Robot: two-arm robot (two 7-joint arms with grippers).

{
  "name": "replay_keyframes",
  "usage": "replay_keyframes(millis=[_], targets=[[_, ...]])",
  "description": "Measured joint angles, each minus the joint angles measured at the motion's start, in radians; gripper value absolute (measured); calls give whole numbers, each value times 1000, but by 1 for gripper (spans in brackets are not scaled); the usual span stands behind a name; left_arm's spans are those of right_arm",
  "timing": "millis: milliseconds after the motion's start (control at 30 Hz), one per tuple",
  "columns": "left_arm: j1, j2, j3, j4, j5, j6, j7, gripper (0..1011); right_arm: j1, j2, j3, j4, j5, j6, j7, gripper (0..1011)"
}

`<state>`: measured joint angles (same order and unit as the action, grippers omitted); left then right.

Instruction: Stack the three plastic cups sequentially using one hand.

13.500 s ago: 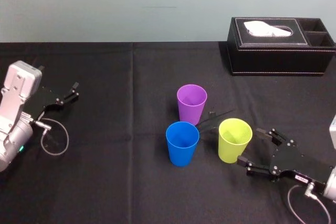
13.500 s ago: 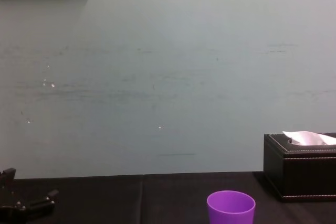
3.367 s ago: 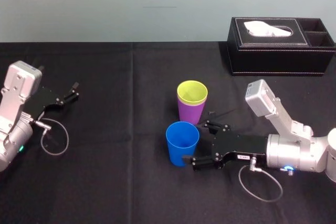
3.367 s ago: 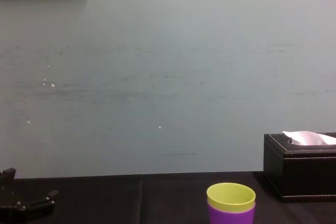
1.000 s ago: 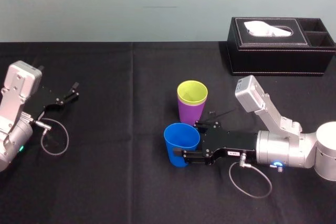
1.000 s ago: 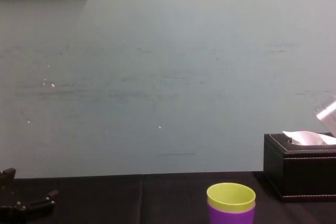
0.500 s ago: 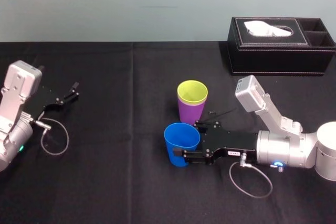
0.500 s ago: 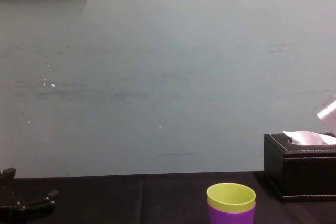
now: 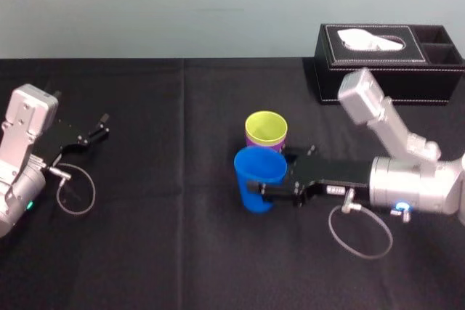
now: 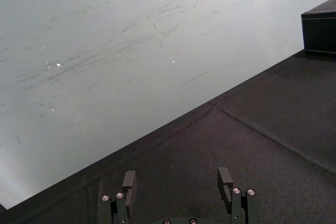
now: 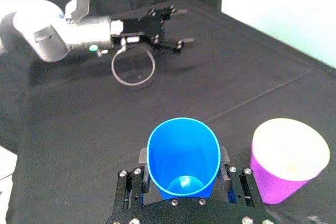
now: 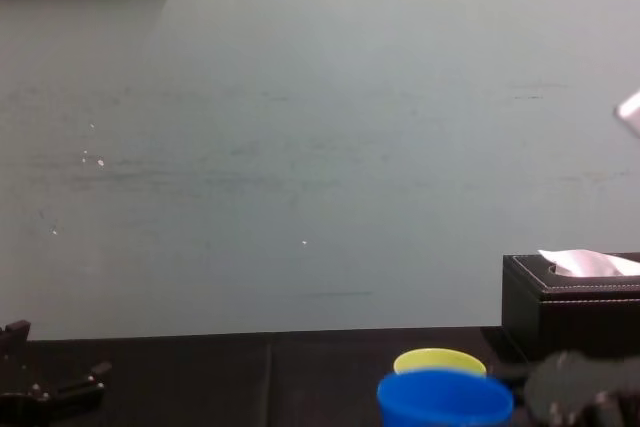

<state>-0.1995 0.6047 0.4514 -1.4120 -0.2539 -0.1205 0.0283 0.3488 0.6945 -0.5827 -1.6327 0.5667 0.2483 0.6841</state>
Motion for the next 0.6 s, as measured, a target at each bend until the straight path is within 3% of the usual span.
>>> replay_keyframes(millis=[267, 600], targets=[[0, 0, 0, 0, 0, 0, 0, 1011, -2, 35, 51, -78, 56, 53, -70, 729], [0, 0, 0, 0, 0, 0, 0, 1011, 41, 29, 72, -77, 84, 73, -127, 729]])
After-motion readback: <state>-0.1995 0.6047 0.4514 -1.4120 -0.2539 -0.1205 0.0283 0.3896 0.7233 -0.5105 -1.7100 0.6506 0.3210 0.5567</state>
